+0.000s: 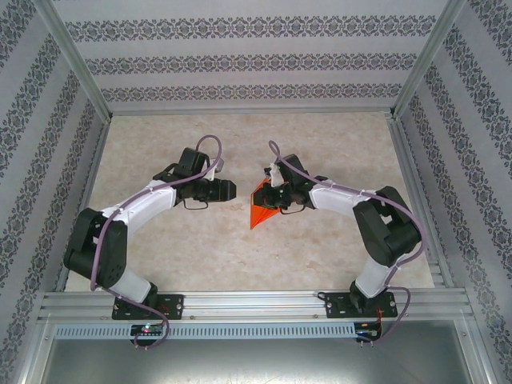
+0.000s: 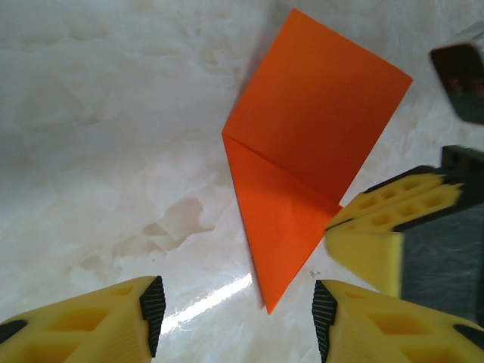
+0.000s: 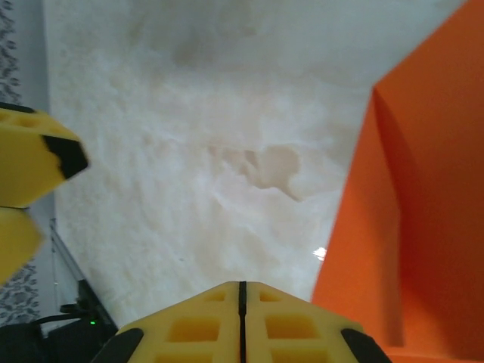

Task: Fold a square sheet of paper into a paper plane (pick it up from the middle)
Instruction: Fold the wing for the fifth time at the center of the table.

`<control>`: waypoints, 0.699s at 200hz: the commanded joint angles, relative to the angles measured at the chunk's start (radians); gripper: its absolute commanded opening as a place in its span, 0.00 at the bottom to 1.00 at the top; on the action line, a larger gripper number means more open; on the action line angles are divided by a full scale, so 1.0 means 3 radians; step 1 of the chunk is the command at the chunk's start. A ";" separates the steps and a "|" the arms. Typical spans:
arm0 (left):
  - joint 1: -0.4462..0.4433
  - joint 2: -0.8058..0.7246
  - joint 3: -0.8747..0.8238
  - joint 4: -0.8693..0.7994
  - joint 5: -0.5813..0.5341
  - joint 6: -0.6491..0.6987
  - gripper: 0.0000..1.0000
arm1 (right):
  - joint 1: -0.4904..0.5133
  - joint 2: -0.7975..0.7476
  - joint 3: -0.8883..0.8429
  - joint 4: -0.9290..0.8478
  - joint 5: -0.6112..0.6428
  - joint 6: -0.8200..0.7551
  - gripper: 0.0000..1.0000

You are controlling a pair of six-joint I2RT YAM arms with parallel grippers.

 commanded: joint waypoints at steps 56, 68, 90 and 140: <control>0.0025 0.0273 0.0122 0.0169 0.0234 -0.0092 0.57 | 0.0011 0.0053 -0.0169 -0.0262 0.0338 -0.0268 0.05; 0.0028 0.0309 0.0159 0.0148 0.0241 -0.0072 0.57 | 0.0014 0.0047 -0.0206 -0.0265 0.0377 -0.0279 0.04; 0.0024 0.0376 0.0201 0.0137 0.0271 -0.0074 0.57 | -0.0004 0.0058 -0.0277 -0.0231 0.0399 -0.0275 0.04; -0.0019 0.0526 0.0223 0.0281 0.0378 -0.0206 0.56 | -0.0043 0.0083 -0.0421 -0.0129 0.0417 -0.0266 0.03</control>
